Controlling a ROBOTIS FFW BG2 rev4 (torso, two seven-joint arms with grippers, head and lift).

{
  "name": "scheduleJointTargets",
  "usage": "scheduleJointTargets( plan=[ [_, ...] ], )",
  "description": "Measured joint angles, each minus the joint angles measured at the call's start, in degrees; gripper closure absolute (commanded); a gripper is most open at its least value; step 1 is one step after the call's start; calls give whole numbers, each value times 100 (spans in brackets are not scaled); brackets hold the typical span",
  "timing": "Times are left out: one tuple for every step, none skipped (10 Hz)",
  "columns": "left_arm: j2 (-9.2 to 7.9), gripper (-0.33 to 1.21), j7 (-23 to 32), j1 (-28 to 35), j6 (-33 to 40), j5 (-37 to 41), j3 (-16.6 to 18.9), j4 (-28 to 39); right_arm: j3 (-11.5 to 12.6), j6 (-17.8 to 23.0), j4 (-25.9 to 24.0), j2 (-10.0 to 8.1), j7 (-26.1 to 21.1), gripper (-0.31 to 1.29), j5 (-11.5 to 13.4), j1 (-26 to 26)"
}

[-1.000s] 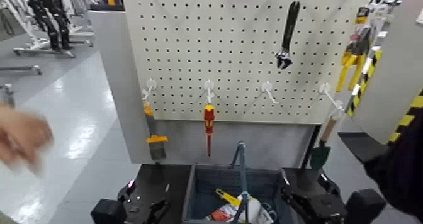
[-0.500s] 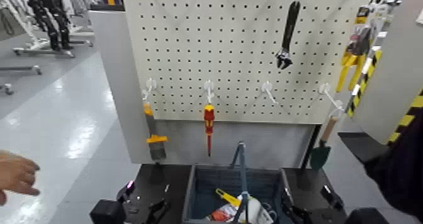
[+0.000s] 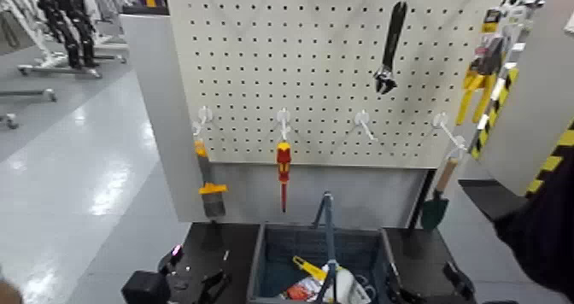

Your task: Put the yellow roller into the crate.

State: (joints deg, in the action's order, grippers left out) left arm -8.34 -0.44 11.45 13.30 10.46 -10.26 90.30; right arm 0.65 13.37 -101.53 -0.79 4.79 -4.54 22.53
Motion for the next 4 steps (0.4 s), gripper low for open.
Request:
scheduleJointTargets(
  plan=[
    [-1, 20, 0, -5, -2, 0, -2, -5, -11, 56, -16, 0, -76, 13, 75, 37],
    [-1, 20, 0, -10, -3, 0, -2, -10, -28, 80, -28, 0, -139, 13, 124, 64],
    [-1, 20, 0, -11, -3, 0, -3, -13, -42, 85, -29, 0, -178, 13, 143, 79],
    [-1, 20, 0, -11, 1, 0, -3, -13, -53, 90, -28, 0, -226, 13, 159, 84]
  ],
)
